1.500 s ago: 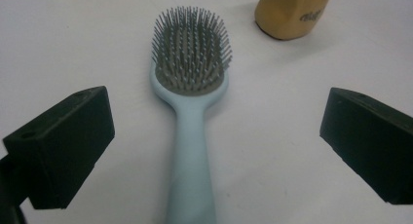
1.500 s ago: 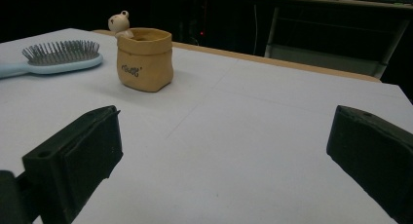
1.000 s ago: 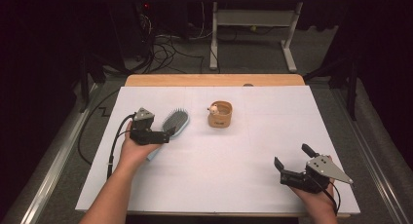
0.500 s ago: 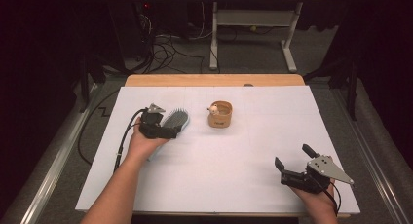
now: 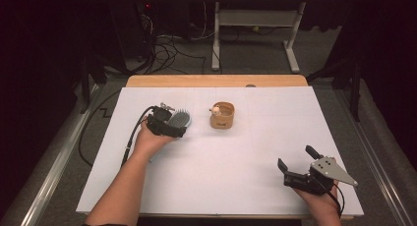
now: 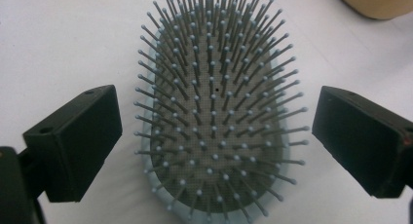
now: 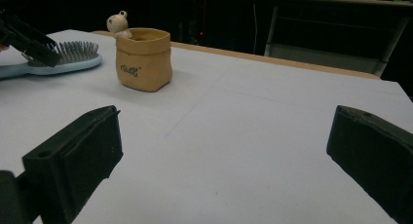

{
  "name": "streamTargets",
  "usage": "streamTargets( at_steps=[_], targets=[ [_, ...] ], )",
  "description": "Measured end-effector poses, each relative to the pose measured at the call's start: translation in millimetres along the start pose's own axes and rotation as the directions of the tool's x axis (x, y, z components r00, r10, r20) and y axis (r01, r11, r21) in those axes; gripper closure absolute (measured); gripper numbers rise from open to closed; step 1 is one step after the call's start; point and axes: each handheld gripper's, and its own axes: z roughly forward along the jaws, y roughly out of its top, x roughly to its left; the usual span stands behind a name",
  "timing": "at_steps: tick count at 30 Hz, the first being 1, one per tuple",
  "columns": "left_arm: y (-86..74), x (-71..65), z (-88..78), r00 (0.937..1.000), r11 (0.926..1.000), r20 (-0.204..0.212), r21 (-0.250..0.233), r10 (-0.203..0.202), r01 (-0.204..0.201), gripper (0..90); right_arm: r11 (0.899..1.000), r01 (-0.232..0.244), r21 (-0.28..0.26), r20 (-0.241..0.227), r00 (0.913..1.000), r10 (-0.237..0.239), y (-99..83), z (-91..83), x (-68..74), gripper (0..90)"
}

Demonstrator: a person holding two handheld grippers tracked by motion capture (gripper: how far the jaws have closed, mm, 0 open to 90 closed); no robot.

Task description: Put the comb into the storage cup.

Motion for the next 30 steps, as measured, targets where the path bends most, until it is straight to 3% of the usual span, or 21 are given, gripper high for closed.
streamTargets(
  at_steps=[4, 14, 18, 30],
  targets=[
    [3.2, 2.0, 5.2, 1.0000, 0.9984, 0.006, 0.057, 0.000, 0.000, 7.0, 1.000, -0.004, -0.004, 0.001, 1.0000, 0.004, 0.5, -0.6, -0.4, 0.2],
    [6.7, 1.0, 11.6, 1.0000, 0.9944, -0.002, 0.105, 0.003, -0.003, 13.2, 1.000, -0.008, -0.005, 0.002, 1.0000, 0.008, 0.8, -1.6, -1.4, 0.2],
    [8.0, 2.5, 14.5, 0.9999, 0.9916, 0.014, 0.129, 0.006, -0.008, 14.1, 1.000, -0.007, -0.008, 0.002, 1.0000, 0.007, 1.2, -1.9, -1.4, 0.2],
    [7.8, 0.8, 15.8, 0.9993, 0.9906, 0.011, 0.132, 0.035, -0.036, 15.2, 1.000, -0.011, -0.006, 0.003, 0.9999, 0.011, 1.0, -1.9, -1.6, 0.2]
  ],
)
